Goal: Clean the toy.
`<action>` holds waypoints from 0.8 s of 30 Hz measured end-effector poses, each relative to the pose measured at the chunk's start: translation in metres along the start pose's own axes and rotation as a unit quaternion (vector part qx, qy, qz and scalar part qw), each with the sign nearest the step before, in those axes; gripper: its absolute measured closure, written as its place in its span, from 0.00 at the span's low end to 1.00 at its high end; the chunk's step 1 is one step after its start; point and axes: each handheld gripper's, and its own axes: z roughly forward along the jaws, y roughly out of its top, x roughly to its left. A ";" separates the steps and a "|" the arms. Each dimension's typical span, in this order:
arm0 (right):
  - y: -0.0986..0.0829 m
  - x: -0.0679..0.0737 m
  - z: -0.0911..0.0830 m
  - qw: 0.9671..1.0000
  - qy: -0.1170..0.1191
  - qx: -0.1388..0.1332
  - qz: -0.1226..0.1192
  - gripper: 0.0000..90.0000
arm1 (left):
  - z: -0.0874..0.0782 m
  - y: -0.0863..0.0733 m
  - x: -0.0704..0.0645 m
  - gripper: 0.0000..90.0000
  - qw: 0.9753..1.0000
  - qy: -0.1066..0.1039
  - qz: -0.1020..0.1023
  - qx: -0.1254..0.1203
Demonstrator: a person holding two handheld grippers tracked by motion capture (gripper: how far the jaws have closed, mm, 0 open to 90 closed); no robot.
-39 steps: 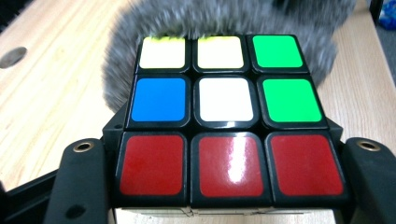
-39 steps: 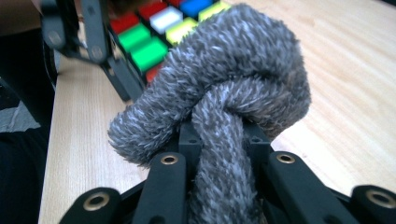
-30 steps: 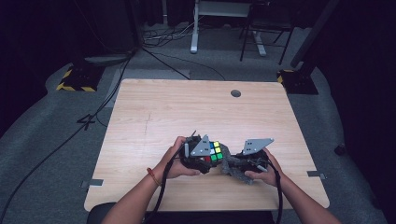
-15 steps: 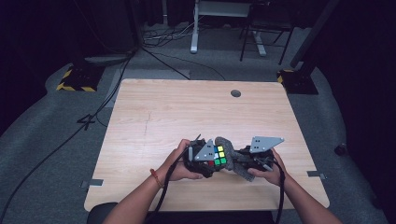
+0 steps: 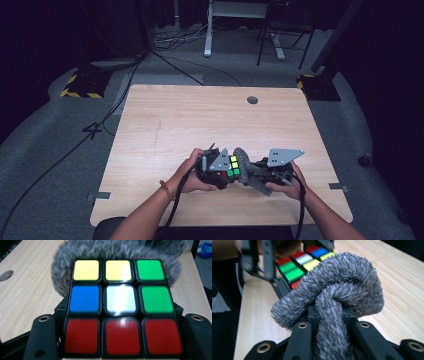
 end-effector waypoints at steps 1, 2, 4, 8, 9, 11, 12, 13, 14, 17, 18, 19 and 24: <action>0.001 0.001 -0.001 1.000 0.001 -0.002 -0.002 0.85 | 0.001 0.000 0.000 0.36 1.000 0.000 0.000 0.004; 0.002 0.001 -0.002 1.000 0.002 -0.005 -0.004 0.85 | 0.002 0.000 0.000 0.36 1.000 -0.001 0.000 0.006; 0.003 0.002 -0.002 1.000 0.003 -0.009 -0.008 0.85 | 0.004 0.000 -0.001 0.36 1.000 -0.003 0.003 0.014; 0.008 0.009 0.000 1.000 0.011 -0.005 -0.027 0.85 | 0.011 0.000 -0.006 0.37 0.999 0.000 0.019 0.031; 0.010 0.011 0.001 1.000 0.013 -0.003 -0.028 0.85 | 0.013 0.000 -0.006 0.37 0.999 -0.001 0.018 0.034; 0.011 0.012 0.003 0.999 0.014 -0.002 -0.031 0.85 | 0.013 0.000 -0.006 0.37 0.999 0.001 0.018 0.039; 0.011 0.012 0.004 0.999 0.015 -0.003 -0.030 0.85 | 0.014 0.000 -0.005 0.37 0.999 0.001 0.018 0.039; 0.011 0.012 0.004 0.999 0.016 -0.005 -0.029 0.85 | 0.014 0.000 -0.005 0.37 0.999 0.001 0.016 0.037; 0.011 0.012 0.004 0.999 0.015 -0.006 -0.028 0.85 | 0.013 0.000 -0.005 0.37 0.999 0.003 0.015 0.037; 0.011 0.009 0.003 1.000 0.003 0.006 -0.027 0.85 | 0.012 0.000 -0.004 0.37 0.999 0.006 0.014 0.033; 0.009 0.007 0.003 1.000 -0.002 0.011 -0.024 0.85 | 0.011 0.000 -0.003 0.37 1.000 0.005 0.011 0.028; 0.007 0.005 0.003 1.000 -0.005 0.020 -0.018 0.84 | 0.009 0.000 -0.003 0.37 1.000 0.006 0.008 0.026; -0.005 -0.007 0.005 0.998 -0.017 0.056 0.004 0.85 | -0.001 0.000 0.000 0.37 1.000 0.010 0.000 0.007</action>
